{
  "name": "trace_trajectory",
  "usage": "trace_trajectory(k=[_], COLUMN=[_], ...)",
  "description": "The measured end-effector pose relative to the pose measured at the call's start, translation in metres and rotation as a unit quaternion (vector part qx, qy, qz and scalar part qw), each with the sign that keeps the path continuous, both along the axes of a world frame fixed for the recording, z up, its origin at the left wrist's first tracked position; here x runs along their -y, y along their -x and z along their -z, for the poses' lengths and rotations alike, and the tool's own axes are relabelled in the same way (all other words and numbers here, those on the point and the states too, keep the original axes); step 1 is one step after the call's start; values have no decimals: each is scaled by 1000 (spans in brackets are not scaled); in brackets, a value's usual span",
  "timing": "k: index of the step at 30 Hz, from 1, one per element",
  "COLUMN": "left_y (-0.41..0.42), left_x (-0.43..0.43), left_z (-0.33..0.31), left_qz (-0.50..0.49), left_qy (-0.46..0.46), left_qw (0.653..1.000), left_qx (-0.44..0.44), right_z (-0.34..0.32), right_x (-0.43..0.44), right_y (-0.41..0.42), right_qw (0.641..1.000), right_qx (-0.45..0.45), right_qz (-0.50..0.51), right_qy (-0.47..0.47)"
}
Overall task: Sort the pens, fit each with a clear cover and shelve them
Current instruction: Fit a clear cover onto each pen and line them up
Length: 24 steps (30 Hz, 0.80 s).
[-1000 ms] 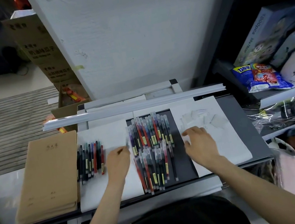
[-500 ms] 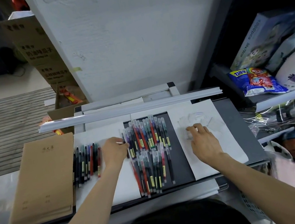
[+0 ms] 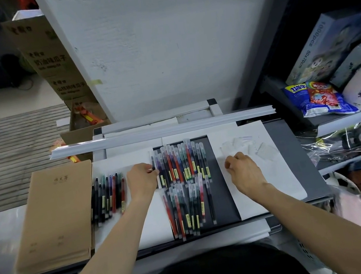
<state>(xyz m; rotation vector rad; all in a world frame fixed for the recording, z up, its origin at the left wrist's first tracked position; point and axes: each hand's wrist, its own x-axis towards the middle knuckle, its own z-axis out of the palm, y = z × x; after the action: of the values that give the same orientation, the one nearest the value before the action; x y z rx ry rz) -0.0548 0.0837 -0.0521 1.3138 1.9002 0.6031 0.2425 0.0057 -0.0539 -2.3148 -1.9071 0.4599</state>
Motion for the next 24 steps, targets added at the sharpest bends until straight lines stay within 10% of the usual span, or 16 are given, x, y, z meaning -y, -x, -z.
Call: trace_trajectory(k=[11, 18, 24], left_y=[34, 64, 62], left_x=[27, 45, 53], left_z=[-7, -9, -3], left_qz=[35, 75, 59], left_qy=[11, -6, -28], left_qw=[997, 966, 971], left_qx=[-65, -247, -228], right_z=[-8, -32, -55], right_x=[6, 26, 34], right_y=[-3, 32, 66], right_qw=[998, 954, 891], right_qx=[-40, -283, -436], right_qz=[39, 90, 121], right_qy=[-14, -43, -41])
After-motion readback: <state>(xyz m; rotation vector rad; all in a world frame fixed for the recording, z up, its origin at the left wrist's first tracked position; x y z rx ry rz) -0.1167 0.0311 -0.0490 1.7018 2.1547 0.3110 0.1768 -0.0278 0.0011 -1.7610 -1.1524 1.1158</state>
